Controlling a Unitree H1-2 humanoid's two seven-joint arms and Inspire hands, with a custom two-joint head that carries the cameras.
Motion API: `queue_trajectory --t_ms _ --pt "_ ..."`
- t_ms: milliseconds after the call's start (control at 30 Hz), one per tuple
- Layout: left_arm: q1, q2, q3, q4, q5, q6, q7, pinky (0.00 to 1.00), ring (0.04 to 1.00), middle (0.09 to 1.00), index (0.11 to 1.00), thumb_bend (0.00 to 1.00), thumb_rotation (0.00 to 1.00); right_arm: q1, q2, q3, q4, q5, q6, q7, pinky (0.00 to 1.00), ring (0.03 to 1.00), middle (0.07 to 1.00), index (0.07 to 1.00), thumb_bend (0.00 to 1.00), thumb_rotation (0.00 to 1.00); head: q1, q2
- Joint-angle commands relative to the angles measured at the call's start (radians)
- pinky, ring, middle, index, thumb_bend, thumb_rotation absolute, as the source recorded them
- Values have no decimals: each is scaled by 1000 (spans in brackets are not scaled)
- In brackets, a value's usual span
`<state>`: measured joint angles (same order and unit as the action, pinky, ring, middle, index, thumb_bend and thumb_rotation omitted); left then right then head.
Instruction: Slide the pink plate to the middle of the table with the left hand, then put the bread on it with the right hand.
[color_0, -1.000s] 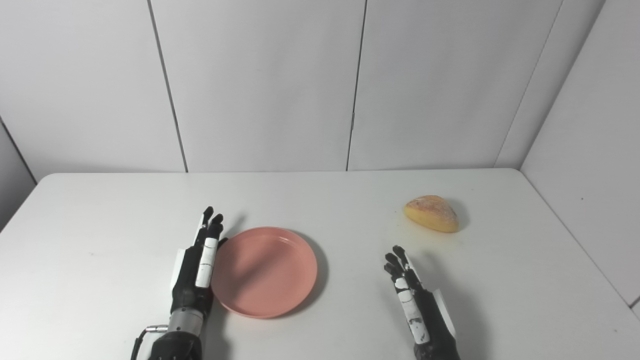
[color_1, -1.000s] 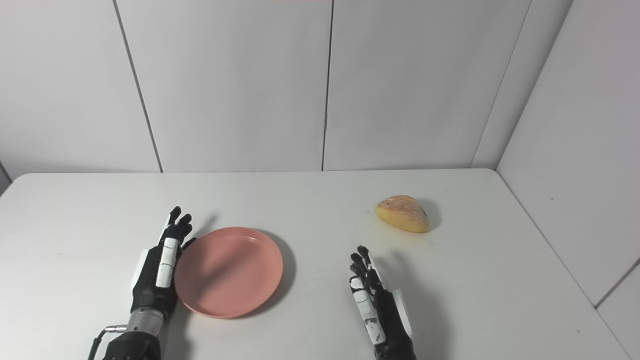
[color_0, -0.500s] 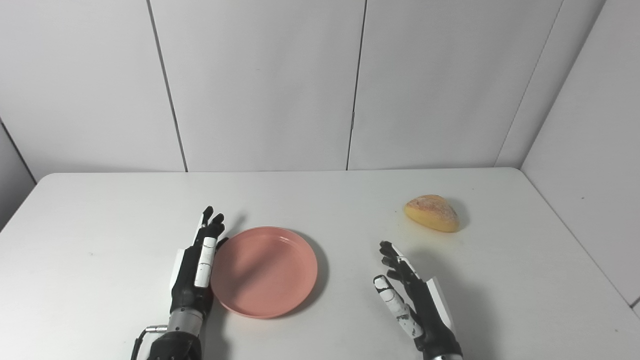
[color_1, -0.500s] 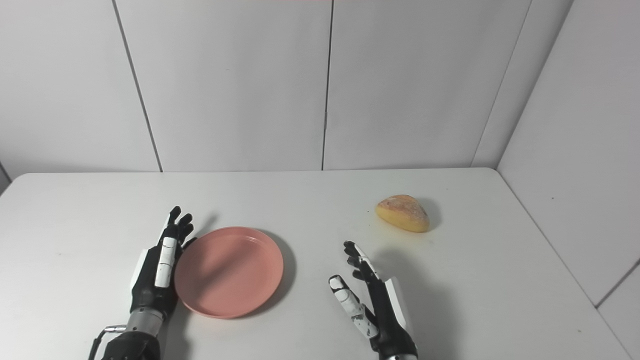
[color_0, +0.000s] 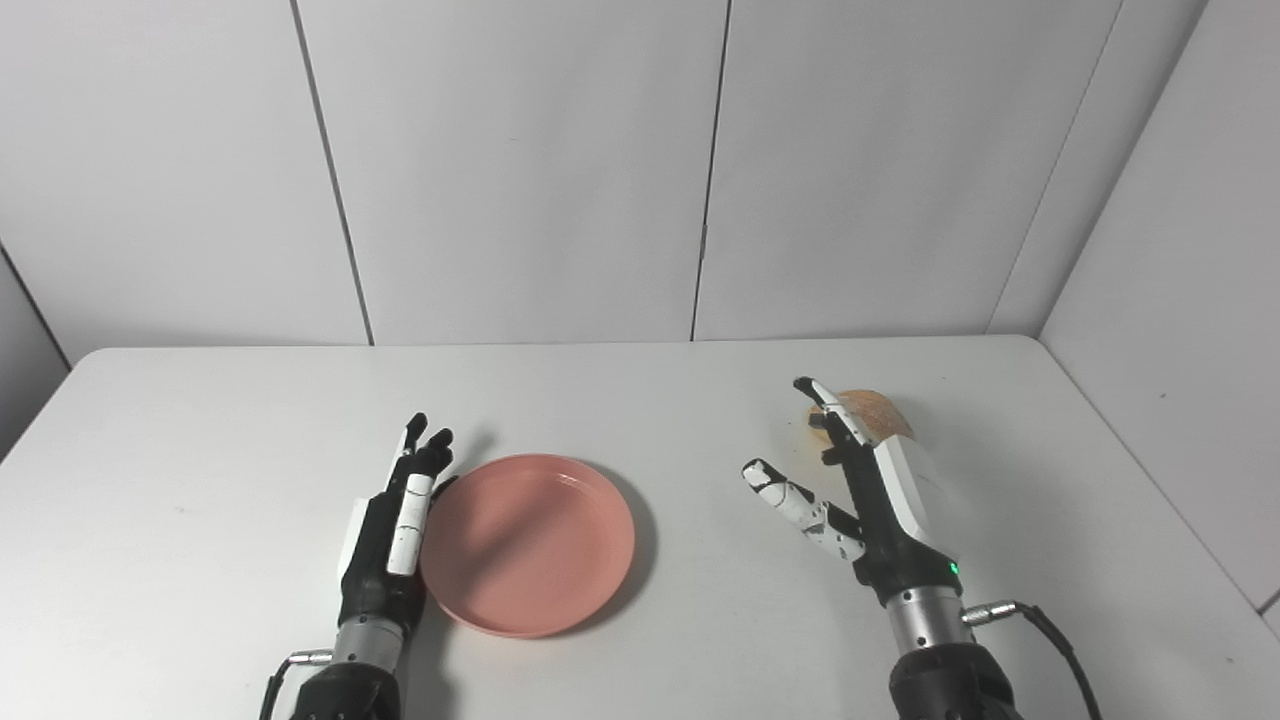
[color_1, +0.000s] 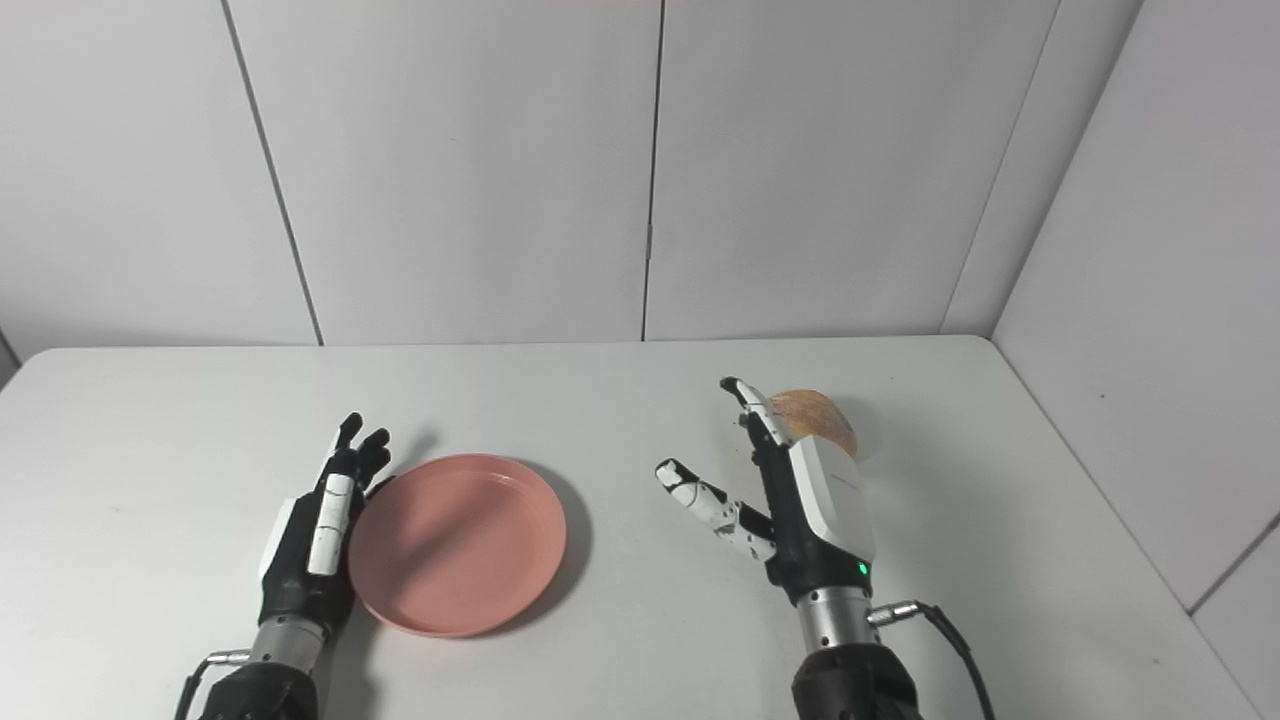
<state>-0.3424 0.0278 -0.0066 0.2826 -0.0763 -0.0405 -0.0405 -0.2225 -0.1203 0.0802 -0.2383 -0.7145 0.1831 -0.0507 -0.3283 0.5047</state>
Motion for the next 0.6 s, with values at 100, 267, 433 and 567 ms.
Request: queue_trajectory --t_ms 100,267,433,567 --pt "22 1 -6 41 4 -4 -16 867 959 943 1000 735 931 -100 -75 9 -8 -116 -5 -14 692 816 870 863 852 1000 -1 -4" --pt "19 1 -5 53 3 -9 -16 866 959 944 1000 743 930 -166 -164 10 47 -193 -24 -22 826 855 854 825 824 976 -2 -6" --pt "19 0 -6 52 8 -9 -12 860 949 938 1000 743 941 -218 -230 16 117 -249 -18 -46 867 864 841 814 835 974 1 -5" --pt "19 -2 -7 52 7 -9 -14 869 959 944 1000 744 929 -267 -275 27 198 -311 4 -49 843 826 815 795 864 982 2 -6"
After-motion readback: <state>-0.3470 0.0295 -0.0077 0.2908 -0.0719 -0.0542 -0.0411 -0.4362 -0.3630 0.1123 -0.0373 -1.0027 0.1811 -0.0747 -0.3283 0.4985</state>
